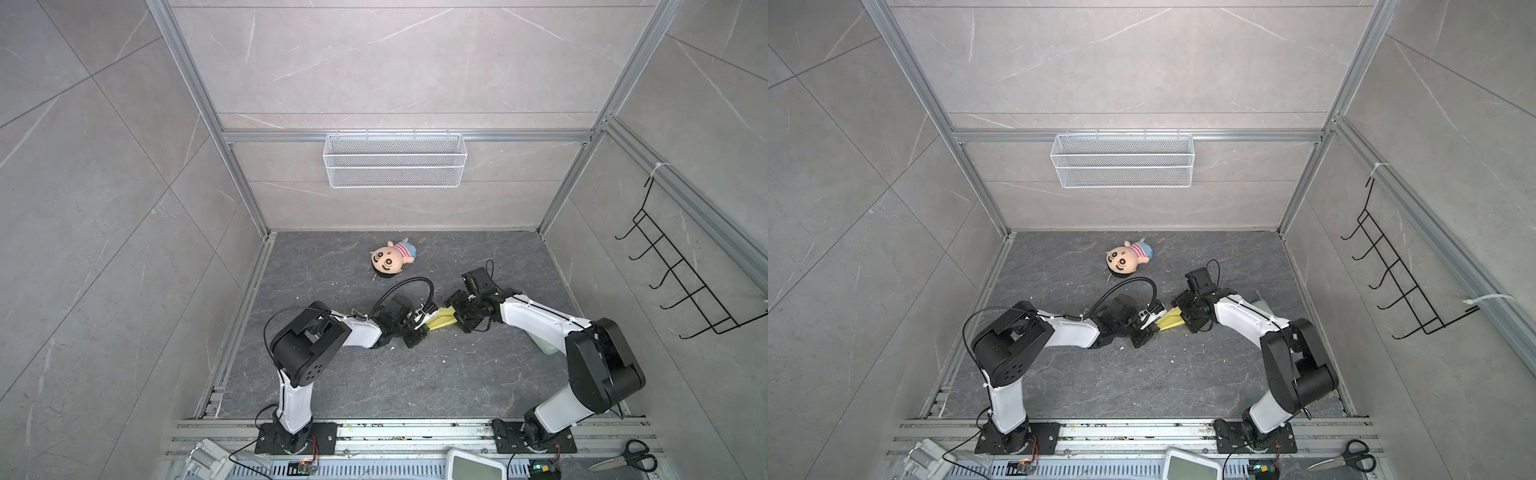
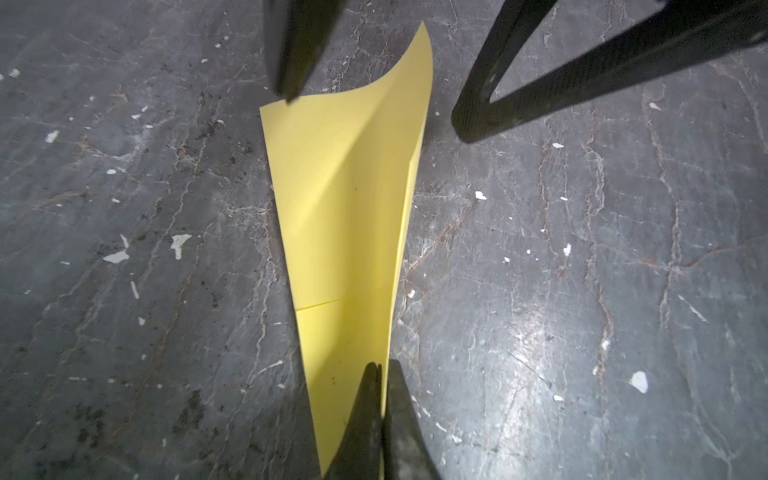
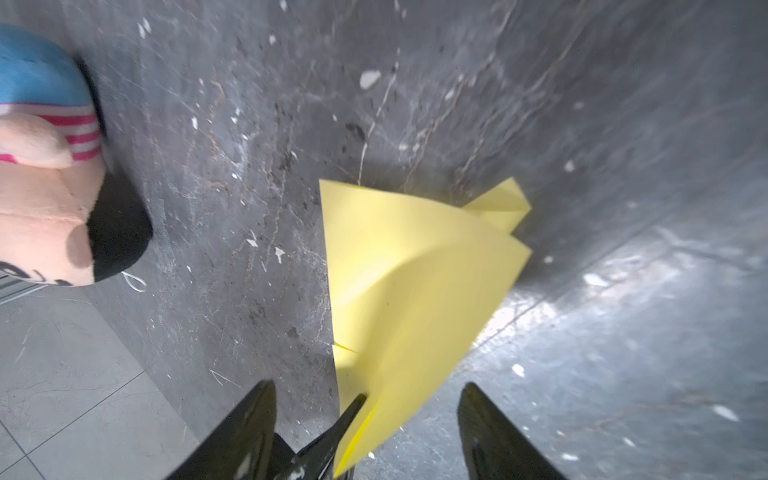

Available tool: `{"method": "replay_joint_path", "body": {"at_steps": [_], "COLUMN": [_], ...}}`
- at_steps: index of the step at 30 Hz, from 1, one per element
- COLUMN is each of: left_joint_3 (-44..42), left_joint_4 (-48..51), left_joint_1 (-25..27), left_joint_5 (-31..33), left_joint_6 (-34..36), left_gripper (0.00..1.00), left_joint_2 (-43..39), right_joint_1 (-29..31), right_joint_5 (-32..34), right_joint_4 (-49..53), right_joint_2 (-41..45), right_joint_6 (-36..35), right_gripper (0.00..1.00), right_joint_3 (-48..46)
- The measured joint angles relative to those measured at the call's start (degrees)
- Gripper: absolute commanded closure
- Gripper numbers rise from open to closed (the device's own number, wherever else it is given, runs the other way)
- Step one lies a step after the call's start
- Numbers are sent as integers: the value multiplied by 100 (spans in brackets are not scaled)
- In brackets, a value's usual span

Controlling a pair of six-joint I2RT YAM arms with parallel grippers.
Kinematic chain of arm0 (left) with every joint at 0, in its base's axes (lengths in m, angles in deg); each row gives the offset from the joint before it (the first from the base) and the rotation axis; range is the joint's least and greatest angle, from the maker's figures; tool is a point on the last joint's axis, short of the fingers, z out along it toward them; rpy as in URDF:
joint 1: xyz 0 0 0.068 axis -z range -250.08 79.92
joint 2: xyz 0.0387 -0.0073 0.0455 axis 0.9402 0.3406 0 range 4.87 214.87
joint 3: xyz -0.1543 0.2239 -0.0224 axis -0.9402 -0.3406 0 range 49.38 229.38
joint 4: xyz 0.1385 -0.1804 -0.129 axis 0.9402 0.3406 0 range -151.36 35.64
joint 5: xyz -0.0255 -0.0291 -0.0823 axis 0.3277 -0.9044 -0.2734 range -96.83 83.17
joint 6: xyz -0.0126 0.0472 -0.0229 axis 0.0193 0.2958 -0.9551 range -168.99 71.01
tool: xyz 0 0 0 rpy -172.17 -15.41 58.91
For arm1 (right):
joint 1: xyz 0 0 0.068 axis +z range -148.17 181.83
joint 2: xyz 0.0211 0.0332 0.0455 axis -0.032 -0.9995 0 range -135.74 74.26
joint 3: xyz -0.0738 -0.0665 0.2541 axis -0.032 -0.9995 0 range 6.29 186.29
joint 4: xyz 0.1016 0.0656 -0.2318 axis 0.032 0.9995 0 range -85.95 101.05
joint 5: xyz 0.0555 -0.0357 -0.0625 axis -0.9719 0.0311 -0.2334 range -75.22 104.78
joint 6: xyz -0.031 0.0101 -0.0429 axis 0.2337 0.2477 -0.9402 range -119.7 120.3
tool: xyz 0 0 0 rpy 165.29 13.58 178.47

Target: Fold a paper plane with a square sheet of paper (pick it up from the middle)

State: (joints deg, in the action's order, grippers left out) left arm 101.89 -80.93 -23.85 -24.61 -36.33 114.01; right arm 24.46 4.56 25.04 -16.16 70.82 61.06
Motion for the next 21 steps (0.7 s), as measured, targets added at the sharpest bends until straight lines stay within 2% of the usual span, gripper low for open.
{"method": "replay_joint_path", "body": {"at_steps": [13, 21], "left_joint_3": [608, 726], "left_joint_4": [1099, 1443], "left_joint_1": [0, -2], "left_joint_5": [-247, -380], "left_joint_6": [-452, -697], "left_gripper": [100, 100], "left_joint_2": [107, 173], "right_joint_1": [-328, -382], "right_joint_5": [535, 577], "right_joint_4": [184, 188], "right_joint_2": [798, 914], "right_joint_6": [-1115, -1349], "right_gripper": [24, 24], "right_joint_3": [-267, -562]}}
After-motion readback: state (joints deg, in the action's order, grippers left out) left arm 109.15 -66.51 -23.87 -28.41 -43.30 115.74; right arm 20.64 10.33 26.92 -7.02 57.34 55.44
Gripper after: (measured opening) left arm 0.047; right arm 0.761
